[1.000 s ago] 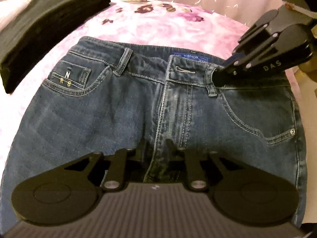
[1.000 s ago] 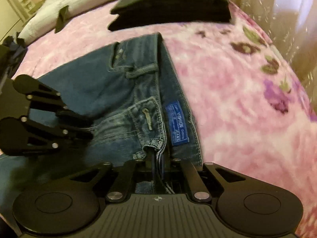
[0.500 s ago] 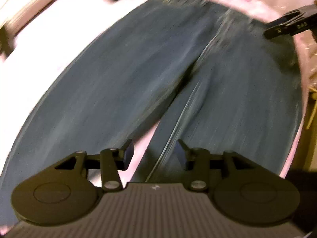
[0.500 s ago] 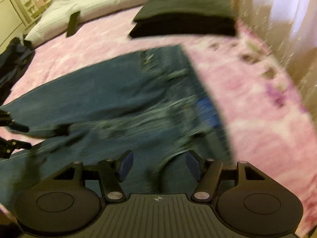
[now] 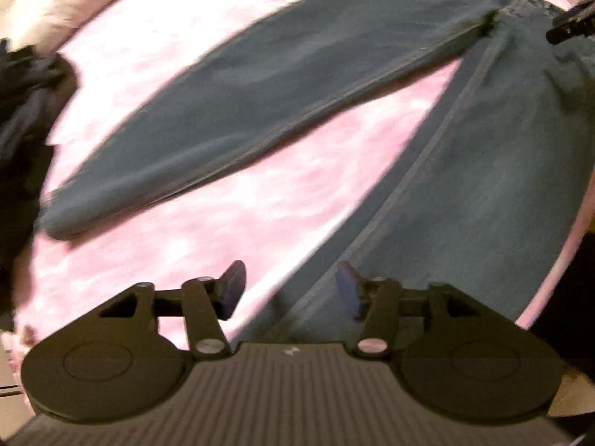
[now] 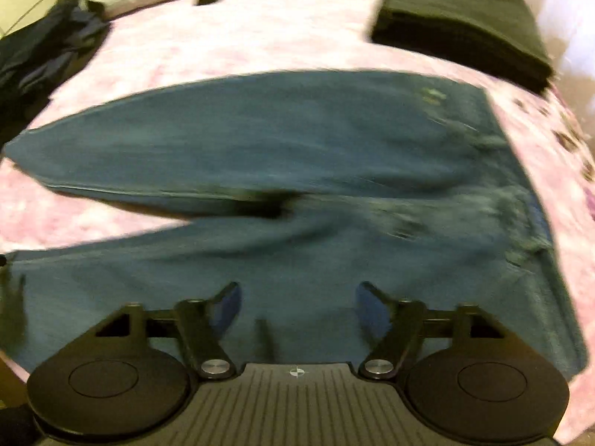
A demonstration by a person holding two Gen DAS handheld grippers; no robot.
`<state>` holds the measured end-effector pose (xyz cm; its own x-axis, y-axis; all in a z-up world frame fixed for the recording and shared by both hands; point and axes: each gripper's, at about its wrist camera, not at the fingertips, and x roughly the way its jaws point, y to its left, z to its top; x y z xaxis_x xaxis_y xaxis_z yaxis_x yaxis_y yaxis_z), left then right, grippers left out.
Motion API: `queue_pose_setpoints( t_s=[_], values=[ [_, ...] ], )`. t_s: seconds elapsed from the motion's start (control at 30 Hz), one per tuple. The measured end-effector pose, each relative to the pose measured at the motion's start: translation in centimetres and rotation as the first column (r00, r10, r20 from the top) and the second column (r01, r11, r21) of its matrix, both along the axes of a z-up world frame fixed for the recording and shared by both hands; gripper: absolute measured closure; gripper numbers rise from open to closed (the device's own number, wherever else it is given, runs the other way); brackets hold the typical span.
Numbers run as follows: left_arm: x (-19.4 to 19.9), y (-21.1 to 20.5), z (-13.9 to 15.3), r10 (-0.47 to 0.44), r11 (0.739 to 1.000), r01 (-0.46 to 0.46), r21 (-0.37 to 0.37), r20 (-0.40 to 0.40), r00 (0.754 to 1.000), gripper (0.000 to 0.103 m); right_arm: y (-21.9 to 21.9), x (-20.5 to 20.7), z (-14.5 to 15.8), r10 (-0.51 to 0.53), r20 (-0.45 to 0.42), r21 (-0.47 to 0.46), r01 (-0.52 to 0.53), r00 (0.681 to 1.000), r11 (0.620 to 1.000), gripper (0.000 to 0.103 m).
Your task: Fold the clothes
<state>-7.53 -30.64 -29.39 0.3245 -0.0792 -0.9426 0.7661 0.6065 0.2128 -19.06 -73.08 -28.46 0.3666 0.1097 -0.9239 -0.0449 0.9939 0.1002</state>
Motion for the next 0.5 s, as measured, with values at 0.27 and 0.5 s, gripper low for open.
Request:
queue_pose_setpoints(
  t_s=[0.27, 0.5],
  values=[
    [6.3, 8.7, -1.9, -0.097, 0.995, 0.093, 0.031, 0.151, 0.984, 0.047, 16.1, 3.9, -0.4, 0.144, 0.051, 0.031, -0.146, 0.988, 0.989, 0.022],
    [13.1, 13.9, -4.8, -0.193, 0.981, 0.189, 0.038, 0.238, 0.952, 0.03, 31.7, 8.5, -4.5, 0.533, 0.096, -0.143, -0.518, 0.841, 0.843, 0.022]
  ],
)
